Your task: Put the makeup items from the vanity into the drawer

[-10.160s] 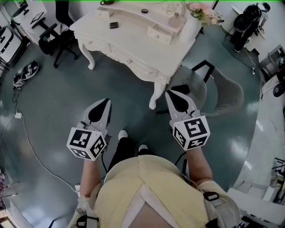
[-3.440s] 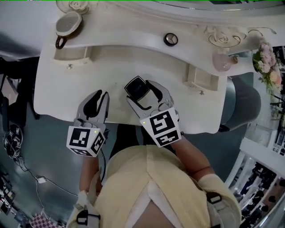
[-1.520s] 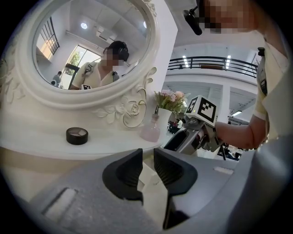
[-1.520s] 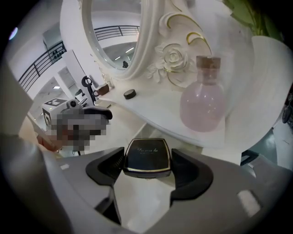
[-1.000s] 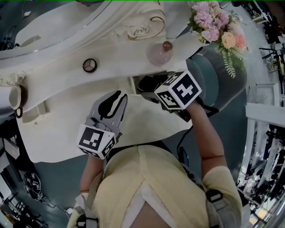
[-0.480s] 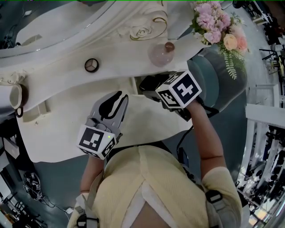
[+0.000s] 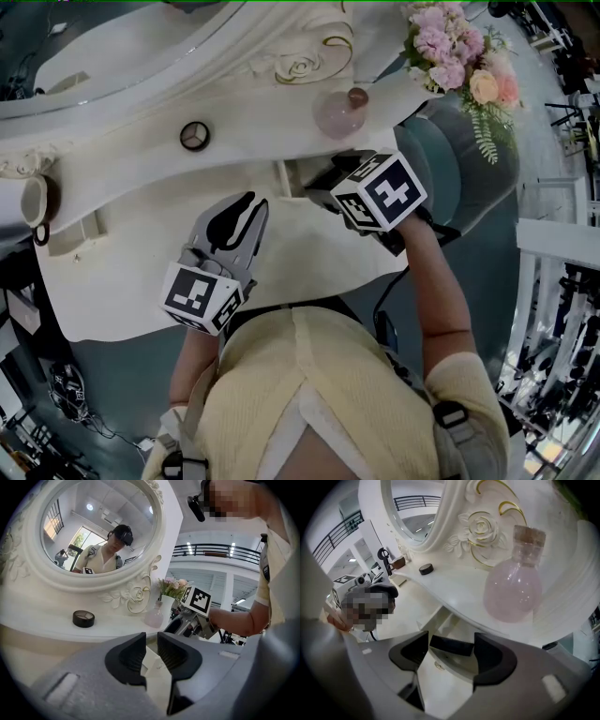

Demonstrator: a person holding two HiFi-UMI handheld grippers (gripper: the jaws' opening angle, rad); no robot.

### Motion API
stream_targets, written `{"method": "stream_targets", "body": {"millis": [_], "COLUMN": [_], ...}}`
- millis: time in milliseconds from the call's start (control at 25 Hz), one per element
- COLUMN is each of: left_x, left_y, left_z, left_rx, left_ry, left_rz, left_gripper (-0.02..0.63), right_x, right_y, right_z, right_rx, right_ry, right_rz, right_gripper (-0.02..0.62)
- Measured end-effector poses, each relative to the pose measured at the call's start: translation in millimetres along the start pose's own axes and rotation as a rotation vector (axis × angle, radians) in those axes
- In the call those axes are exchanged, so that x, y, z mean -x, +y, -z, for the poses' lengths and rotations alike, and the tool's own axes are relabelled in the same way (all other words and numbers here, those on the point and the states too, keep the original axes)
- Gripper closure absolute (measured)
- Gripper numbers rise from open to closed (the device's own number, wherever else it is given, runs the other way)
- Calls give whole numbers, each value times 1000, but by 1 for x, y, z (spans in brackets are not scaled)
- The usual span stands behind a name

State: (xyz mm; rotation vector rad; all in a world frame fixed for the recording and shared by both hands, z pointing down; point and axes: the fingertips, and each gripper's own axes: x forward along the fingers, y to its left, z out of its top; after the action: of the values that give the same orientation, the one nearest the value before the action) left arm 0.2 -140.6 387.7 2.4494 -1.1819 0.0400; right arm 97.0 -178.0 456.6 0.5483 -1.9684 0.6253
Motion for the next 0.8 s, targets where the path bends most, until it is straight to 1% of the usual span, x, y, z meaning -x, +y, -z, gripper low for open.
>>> {"method": "stream_targets", "body": {"millis": [160,320,440,640,800], "left_x": [4,9,12,18,28], "left_y": [1,2,2,2,5], "left_z": [0,-1,0,-1,-5], "left_rx": [-1,-2,-4,-16,-7], "left_ry": [-4,-4,-1,-8,-18], "left_rz": [-6,-15,-23,-37,-73], "left_gripper": [535,535,535,535,535], "right_x": [5,17,25,37,51], "right_y": [2,5,7,10,18], "right_z": [2,1,-1,-6,-17], "right_rx": [20,28,32,28,30], "right_ry": [-9,-52,-90,-166,-264], "right_rz": [13,35,54,80,96], "right_gripper": [288,290,306,333,364]}}
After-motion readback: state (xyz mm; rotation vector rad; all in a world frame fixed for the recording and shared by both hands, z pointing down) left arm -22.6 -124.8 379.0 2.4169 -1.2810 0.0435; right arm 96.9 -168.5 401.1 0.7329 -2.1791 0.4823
